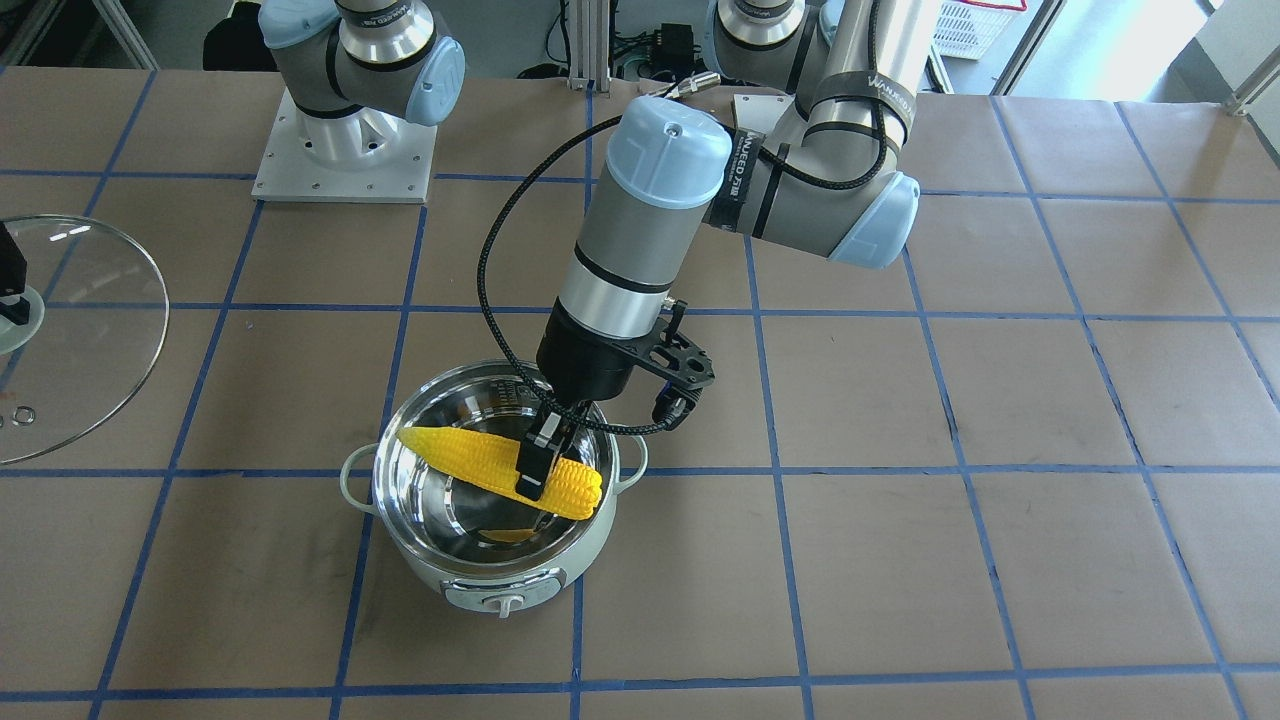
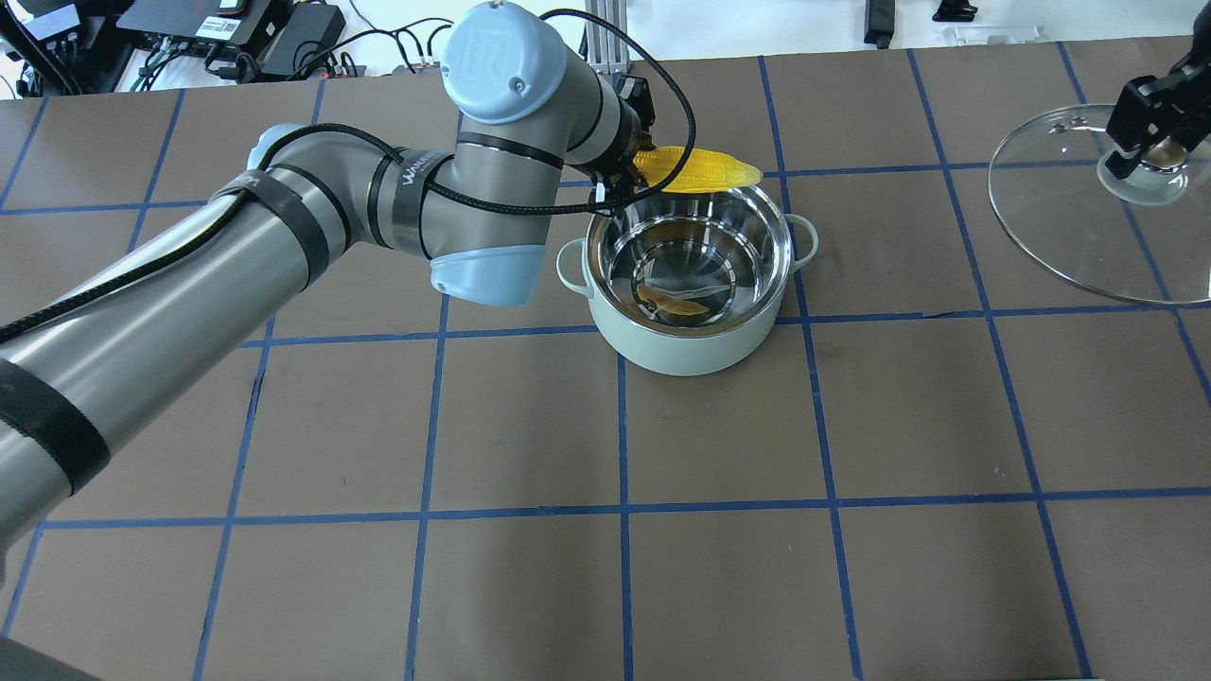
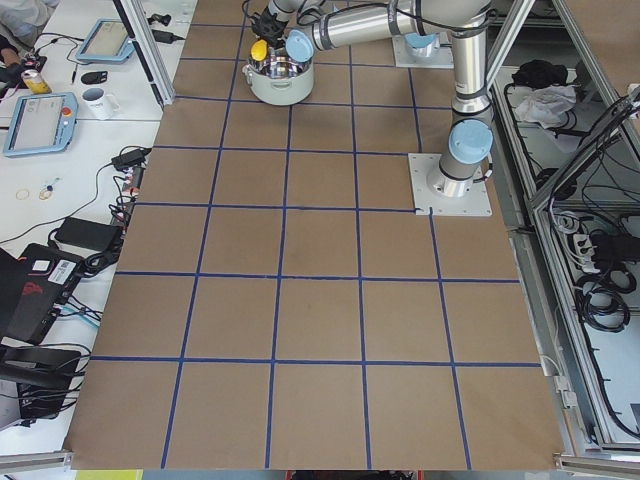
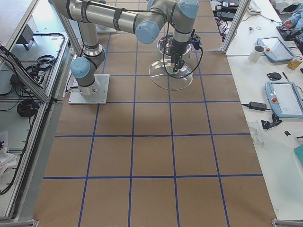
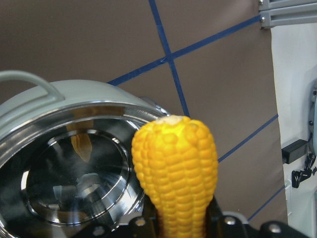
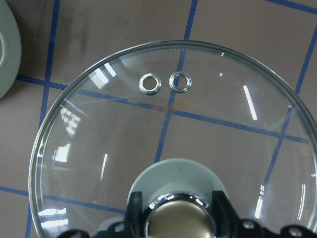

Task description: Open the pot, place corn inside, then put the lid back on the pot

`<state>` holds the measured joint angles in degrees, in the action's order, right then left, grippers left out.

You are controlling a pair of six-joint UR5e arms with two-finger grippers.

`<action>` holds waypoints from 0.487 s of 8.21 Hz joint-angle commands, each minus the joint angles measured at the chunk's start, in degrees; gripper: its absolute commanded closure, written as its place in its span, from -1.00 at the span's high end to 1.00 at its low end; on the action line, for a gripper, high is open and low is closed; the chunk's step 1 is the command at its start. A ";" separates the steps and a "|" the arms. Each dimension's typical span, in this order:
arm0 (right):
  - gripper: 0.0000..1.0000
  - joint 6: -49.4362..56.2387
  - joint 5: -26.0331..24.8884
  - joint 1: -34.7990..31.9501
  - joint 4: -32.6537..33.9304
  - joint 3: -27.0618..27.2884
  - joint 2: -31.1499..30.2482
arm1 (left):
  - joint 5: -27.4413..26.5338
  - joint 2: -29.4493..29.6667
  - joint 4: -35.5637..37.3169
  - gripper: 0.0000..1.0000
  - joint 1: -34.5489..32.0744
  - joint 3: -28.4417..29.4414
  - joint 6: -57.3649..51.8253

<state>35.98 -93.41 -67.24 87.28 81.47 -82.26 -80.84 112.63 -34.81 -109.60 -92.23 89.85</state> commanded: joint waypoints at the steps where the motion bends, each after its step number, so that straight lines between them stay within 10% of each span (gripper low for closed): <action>1: -1.00 0.05 -0.01 0.00 0.00 0.00 0.00 | -0.02 2.95 0.27 -1.00 -2.71 -0.05 4.97; 3: -1.00 0.05 -0.01 0.00 0.00 0.00 0.00 | -0.02 3.04 -0.69 -0.99 -2.98 -0.06 5.42; 4: -1.00 0.14 -0.01 0.00 0.00 0.00 0.00 | -0.54 2.95 -0.61 -0.46 -2.98 -0.14 5.34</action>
<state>36.04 -93.43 -67.24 87.28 81.47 -82.27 -80.89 115.50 -35.05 -112.38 -92.28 94.89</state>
